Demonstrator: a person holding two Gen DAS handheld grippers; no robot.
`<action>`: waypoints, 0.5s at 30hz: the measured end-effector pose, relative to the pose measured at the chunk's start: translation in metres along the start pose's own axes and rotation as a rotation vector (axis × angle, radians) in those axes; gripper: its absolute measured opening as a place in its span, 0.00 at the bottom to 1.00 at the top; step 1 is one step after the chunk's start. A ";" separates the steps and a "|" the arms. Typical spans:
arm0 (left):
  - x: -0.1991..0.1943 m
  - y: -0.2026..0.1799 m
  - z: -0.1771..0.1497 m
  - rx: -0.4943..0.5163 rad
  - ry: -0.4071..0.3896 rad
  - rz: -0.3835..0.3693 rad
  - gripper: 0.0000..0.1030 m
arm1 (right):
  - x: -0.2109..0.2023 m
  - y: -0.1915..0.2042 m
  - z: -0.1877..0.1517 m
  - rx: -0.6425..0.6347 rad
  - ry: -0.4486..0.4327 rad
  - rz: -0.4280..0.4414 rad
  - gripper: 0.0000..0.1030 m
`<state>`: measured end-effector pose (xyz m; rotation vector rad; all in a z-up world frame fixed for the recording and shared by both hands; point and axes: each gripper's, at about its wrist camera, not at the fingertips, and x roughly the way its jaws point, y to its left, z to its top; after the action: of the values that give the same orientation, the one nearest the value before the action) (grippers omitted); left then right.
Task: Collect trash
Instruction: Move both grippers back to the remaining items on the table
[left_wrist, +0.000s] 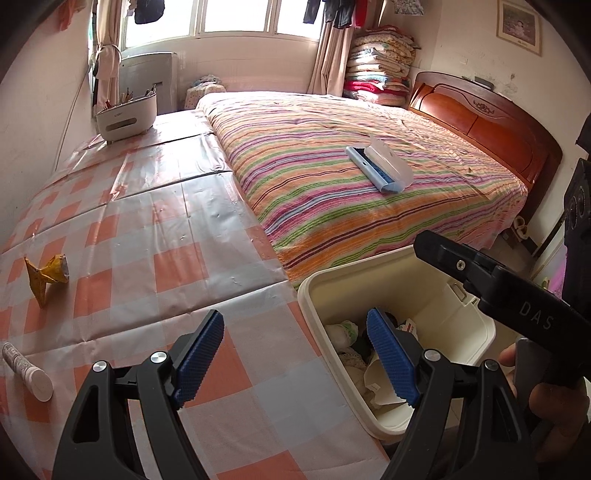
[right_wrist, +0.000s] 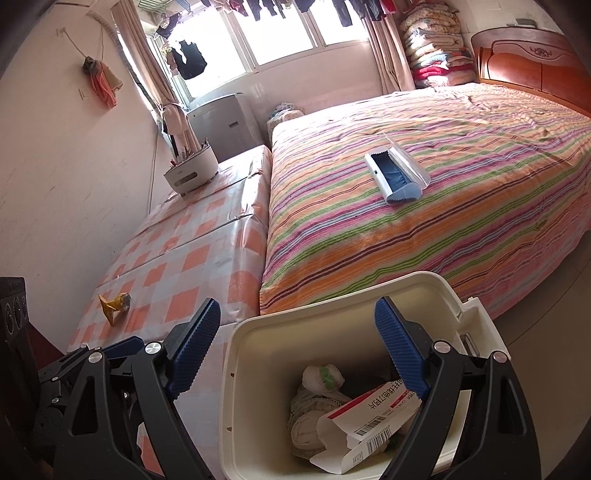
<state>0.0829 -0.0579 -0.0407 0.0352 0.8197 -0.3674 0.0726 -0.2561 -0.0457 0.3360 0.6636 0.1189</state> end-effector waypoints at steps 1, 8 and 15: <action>-0.002 0.004 -0.001 -0.010 0.000 0.005 0.75 | 0.002 0.004 0.000 -0.005 0.004 0.007 0.82; -0.016 0.035 -0.006 -0.079 -0.013 0.050 0.75 | 0.016 0.034 -0.004 -0.050 0.037 0.048 0.82; -0.040 0.076 -0.015 -0.205 -0.067 0.189 0.75 | 0.036 0.070 -0.011 -0.104 0.083 0.101 0.82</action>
<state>0.0726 0.0285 -0.0301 -0.0896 0.7775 -0.1045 0.0941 -0.1800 -0.0510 0.2652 0.7202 0.2643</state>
